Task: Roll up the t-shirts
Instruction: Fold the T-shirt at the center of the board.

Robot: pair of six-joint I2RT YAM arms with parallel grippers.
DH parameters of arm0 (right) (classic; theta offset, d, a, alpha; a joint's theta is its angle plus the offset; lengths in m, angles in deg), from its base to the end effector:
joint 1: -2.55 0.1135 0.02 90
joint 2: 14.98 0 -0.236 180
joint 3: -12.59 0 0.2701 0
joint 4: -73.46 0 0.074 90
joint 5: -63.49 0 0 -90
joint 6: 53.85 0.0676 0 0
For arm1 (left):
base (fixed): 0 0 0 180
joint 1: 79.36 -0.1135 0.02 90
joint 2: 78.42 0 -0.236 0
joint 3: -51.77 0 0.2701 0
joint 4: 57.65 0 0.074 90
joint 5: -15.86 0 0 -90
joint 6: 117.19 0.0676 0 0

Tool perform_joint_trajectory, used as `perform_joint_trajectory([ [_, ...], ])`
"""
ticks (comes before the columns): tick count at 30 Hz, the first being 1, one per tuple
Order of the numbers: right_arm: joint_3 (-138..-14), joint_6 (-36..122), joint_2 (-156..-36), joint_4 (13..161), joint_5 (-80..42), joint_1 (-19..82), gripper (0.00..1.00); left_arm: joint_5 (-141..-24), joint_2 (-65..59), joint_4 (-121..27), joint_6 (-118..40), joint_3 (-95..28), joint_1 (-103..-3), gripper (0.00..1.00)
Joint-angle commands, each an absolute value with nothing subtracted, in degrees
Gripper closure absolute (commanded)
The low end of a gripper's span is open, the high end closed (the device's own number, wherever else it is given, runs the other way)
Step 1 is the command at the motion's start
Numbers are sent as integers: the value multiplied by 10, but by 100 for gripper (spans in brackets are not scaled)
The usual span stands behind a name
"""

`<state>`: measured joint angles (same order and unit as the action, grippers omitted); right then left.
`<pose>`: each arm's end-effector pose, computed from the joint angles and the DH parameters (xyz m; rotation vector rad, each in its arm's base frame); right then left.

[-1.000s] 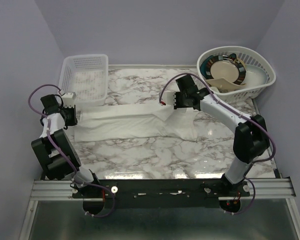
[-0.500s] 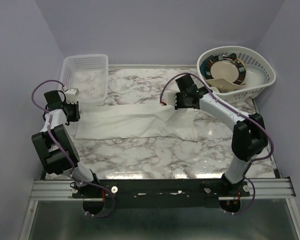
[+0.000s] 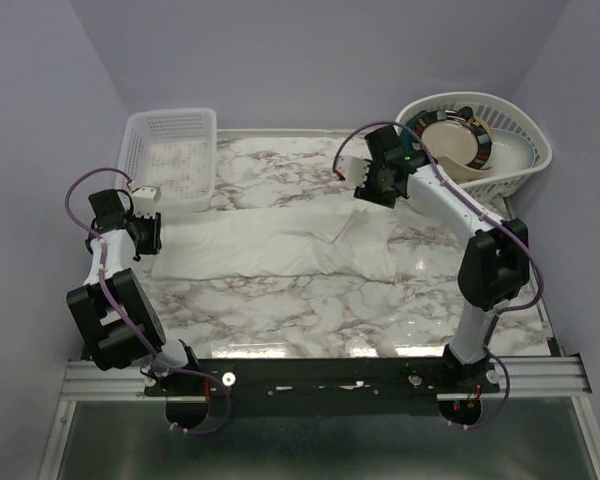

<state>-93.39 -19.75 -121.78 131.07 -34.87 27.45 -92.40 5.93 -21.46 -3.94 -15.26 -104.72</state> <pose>0.3960 0.1730 0.2155 -1.6587 2.0326 -0.3829 0.3134 0.1251 0.1568 0.0842 2.4382 -0.0263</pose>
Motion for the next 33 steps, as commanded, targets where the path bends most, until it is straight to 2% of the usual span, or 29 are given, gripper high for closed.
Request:
perform_joint_trajectory([
  [1, -874, -143, -1146, 1469, -229, 244, 40, -965, 38, -152, 12, -101, -1043, 61],
  [6, -730, -182, -1087, 1489, -189, 243, 39, -963, 63, -169, 13, -101, -1042, 63],
  [14, -713, -170, -1108, 1498, -125, 243, 37, -956, 88, -180, 23, -118, -1041, 64],
  [16, -725, -166, -1124, 1500, -106, 243, 31, -956, 96, -184, 23, -122, -1041, 64],
  [20, -737, -161, -1152, 1505, -91, 243, 27, -955, 110, -186, 30, -128, -1038, 65],
  [21, -738, -162, -1157, 1505, -86, 243, 24, -954, 110, -187, 33, -129, -1037, 65],
  [22, -740, -163, -1168, 1505, -85, 243, 15, -951, 115, -188, 33, -128, -1037, 65],
  [27, -741, -164, -1191, 1476, -93, 245, 15, -939, 125, -189, 41, -126, -1037, 66],
  [33, -734, -147, -1216, 1425, -113, 250, 22, -922, 131, -184, 65, -114, -1036, 68],
])
